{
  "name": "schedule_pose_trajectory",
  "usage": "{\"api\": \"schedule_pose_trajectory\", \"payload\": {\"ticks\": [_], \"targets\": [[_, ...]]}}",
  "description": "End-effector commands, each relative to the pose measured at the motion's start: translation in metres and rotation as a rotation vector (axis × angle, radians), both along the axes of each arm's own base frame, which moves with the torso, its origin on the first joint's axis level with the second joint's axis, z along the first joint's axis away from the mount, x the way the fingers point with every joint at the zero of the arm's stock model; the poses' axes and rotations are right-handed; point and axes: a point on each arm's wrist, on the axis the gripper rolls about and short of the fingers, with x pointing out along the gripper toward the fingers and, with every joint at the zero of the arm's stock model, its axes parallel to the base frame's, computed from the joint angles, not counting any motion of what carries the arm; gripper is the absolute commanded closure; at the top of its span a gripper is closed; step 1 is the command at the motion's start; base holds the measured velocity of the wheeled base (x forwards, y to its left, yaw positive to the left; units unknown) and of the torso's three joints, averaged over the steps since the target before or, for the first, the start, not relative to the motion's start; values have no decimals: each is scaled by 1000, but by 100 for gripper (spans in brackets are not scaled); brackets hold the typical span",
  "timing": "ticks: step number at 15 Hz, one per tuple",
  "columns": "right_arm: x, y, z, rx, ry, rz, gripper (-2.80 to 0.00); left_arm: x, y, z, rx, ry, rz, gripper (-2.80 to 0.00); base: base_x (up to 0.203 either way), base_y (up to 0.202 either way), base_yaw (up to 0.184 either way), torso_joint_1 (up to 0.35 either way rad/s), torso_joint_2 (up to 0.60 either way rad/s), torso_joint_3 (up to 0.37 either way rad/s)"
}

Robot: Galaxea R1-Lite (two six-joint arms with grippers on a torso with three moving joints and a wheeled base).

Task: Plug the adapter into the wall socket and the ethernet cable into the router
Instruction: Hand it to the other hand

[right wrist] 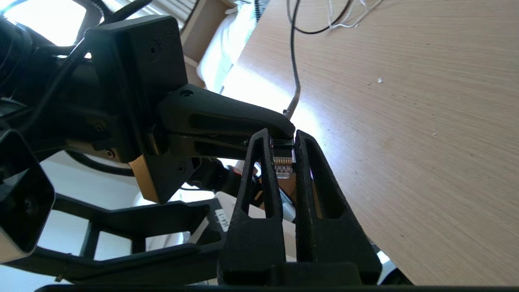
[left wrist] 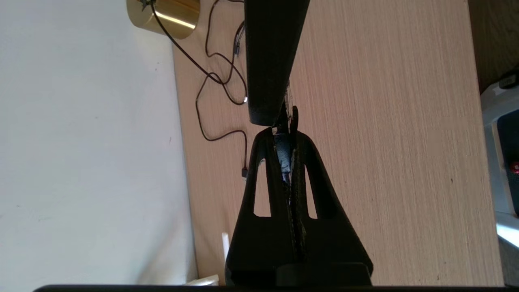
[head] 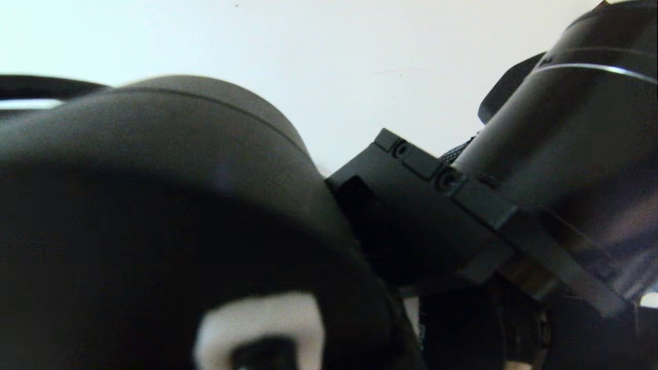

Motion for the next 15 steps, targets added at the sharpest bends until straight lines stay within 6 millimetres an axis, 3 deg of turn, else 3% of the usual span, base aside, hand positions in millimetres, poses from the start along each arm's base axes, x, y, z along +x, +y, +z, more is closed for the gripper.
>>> {"api": "schedule_pose_trajectory", "payload": {"ticks": [1, 7, 8, 15], "targets": [[0, 0, -1, 1, 7, 3, 0, -1, -1, -2, 7, -1, -8, 0, 0, 0, 0, 0, 0, 0], [-1, 0, -2, 0, 10, 3, 0, -2, -2, -2, 11, -3, -8, 0, 0, 0, 0, 0, 0, 0], [-1, 0, -2, 0, 9, 4, 0, -2, -1, -2, 13, -6, -9, -280, 0, 0, 0, 0, 0, 0], [-2, -1, 0, 28, 42, -3, 0, -4, 6, 3, 8, -20, -7, -280, 0, 0, 0, 0, 0, 0]]}}
